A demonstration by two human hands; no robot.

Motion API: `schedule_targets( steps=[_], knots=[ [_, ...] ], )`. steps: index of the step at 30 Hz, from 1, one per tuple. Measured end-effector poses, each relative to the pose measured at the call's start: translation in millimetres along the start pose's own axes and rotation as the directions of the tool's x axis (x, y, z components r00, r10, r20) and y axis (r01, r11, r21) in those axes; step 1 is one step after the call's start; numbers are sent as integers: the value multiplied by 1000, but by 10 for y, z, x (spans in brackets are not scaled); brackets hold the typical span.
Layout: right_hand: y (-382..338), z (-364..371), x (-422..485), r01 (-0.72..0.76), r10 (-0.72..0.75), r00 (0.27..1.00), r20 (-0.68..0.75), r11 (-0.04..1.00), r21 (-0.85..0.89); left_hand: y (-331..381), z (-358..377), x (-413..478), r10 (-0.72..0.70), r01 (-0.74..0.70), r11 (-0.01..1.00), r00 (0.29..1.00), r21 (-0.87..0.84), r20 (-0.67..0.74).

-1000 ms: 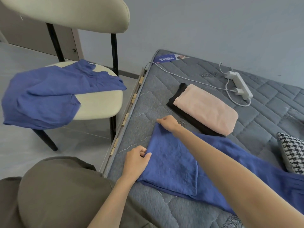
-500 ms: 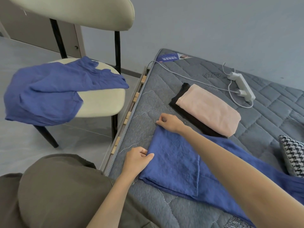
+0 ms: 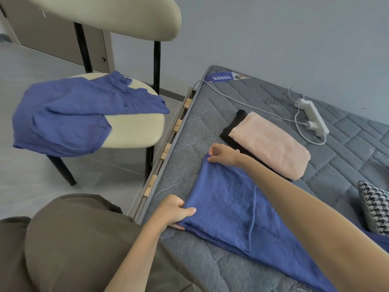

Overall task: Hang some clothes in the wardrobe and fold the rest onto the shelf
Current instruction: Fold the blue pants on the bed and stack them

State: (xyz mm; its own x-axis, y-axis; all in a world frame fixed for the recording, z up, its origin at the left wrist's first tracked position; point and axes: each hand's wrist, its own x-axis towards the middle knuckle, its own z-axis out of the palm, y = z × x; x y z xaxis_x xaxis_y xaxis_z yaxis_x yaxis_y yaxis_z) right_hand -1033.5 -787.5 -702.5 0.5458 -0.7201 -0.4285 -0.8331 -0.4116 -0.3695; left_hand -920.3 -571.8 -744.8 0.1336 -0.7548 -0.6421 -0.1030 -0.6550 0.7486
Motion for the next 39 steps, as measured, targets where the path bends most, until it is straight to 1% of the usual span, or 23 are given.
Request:
schedule_targets(
  steps=[3,5,8,11,14,16,18,20,21,24,25,27,30,32,34,37,39],
  knots=[
    [-98,-18,64,14,-21,996,-86,996,-89,10,-117,-11,37,-43,995,997,-86,-69],
    [-195,-27,111,30,-38,993,-113,997,-72,5,-213,-12,57,-73,992,987,-105,-151],
    [-349,-16,203,39,-38,988,-147,999,1,-17,-337,-35,94,-128,985,960,-113,-262],
    [-511,16,318,52,-51,983,-178,999,3,-69,-456,-66,120,-163,983,924,-90,-364],
    [-693,77,423,79,-70,975,-210,996,35,-100,-568,-111,164,-203,979,859,-29,-485],
    [-824,137,502,97,-81,963,-257,994,52,-103,-648,-137,170,-186,982,813,29,-557],
    [-971,182,586,128,-104,951,-292,990,63,-107,-738,-150,166,-153,985,729,78,-665],
    [-1125,197,635,175,-135,941,-311,979,103,-138,-826,-133,154,-185,982,644,43,-749],
    [-1186,197,645,198,-149,936,-319,972,128,-149,-855,-122,152,-217,976,615,20,-774],
    [-1266,164,615,242,-158,922,-353,947,210,-163,-889,-128,166,-314,949,569,-27,-806],
    [-1251,150,595,244,-150,920,-361,943,229,-163,-891,-130,172,-343,938,567,-41,-806],
    [-1179,103,536,240,-128,920,-371,931,274,-162,-885,-117,172,-416,902,592,-116,-787],
    [-1030,-17,405,250,-105,920,-377,899,360,-74,-851,-153,153,-528,792,658,-307,-737],
    [-930,-124,290,256,-94,925,-369,871,419,20,-810,-209,177,-579,728,676,-367,-715],
    [-820,-236,176,267,-85,932,-353,819,508,126,-753,-270,229,-616,693,680,-374,-696],
    [-634,-379,-21,282,-63,932,-356,743,607,311,-628,-358,327,-647,694,674,-316,-663],
    [-498,-436,-167,280,-14,929,-370,682,676,438,-490,-416,414,-669,694,673,-266,-613]
  ],
)
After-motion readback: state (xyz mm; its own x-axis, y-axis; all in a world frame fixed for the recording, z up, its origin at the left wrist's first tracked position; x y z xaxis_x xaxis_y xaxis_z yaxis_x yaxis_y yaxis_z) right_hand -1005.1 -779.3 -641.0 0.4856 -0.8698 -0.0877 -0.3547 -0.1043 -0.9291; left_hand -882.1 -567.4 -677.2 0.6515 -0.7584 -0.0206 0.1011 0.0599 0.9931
